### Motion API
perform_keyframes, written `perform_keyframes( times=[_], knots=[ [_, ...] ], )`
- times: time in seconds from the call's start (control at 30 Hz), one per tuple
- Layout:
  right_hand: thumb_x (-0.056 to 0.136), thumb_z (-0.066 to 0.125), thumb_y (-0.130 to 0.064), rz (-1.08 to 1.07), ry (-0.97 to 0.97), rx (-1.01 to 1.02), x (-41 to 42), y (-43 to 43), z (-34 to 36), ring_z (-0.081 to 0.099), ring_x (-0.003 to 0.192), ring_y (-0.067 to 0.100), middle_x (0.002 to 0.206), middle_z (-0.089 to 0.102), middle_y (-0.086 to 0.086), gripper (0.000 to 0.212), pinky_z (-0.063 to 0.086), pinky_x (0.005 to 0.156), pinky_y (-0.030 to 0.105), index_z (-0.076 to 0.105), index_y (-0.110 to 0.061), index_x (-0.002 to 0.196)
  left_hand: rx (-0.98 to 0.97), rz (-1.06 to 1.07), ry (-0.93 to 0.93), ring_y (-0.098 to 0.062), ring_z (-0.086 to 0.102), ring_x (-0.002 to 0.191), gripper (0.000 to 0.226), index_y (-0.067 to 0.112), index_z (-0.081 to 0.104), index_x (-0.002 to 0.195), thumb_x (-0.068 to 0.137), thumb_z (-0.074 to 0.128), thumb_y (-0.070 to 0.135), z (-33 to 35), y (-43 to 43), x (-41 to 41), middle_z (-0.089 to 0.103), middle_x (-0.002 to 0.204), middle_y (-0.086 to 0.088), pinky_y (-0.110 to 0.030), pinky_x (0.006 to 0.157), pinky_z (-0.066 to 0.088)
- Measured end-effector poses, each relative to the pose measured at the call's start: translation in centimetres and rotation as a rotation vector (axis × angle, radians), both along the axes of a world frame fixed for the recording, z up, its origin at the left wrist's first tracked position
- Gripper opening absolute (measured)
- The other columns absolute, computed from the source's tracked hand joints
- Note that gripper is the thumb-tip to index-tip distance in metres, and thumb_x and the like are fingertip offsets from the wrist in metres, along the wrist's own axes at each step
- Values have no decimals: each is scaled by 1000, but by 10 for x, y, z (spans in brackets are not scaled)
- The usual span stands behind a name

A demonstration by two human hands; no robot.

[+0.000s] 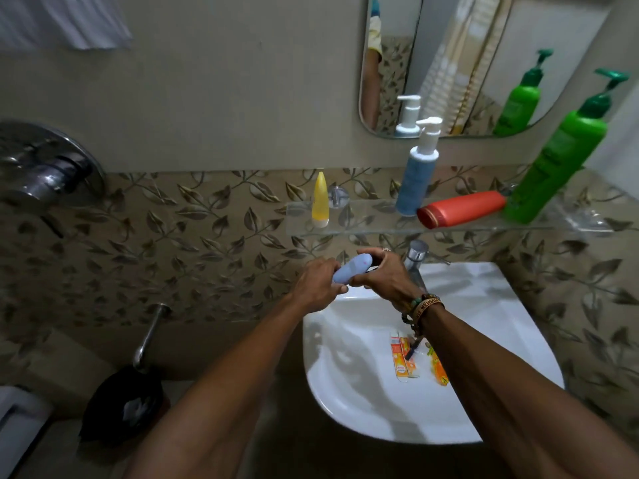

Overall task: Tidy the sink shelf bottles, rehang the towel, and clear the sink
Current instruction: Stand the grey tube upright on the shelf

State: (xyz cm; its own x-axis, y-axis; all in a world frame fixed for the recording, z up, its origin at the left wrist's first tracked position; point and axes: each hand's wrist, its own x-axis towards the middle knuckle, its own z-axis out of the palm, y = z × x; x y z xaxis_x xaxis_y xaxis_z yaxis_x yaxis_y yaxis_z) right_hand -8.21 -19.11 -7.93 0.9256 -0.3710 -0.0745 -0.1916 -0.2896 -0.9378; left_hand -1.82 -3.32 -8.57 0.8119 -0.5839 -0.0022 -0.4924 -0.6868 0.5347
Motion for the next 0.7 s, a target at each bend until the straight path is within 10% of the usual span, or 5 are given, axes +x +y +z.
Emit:
perform_keyframes(
  times=[0.7],
  knots=[
    [85,75,-4,87,-261,69,-21,-20,114,72,97,17,109,75,3,35,59,74,24,69,-9,119,-431,27,-59,-20,66,96,28,11,65,111,90,70,27,104,-46,-13,70,108,-6,-41,84,57]
  ],
)
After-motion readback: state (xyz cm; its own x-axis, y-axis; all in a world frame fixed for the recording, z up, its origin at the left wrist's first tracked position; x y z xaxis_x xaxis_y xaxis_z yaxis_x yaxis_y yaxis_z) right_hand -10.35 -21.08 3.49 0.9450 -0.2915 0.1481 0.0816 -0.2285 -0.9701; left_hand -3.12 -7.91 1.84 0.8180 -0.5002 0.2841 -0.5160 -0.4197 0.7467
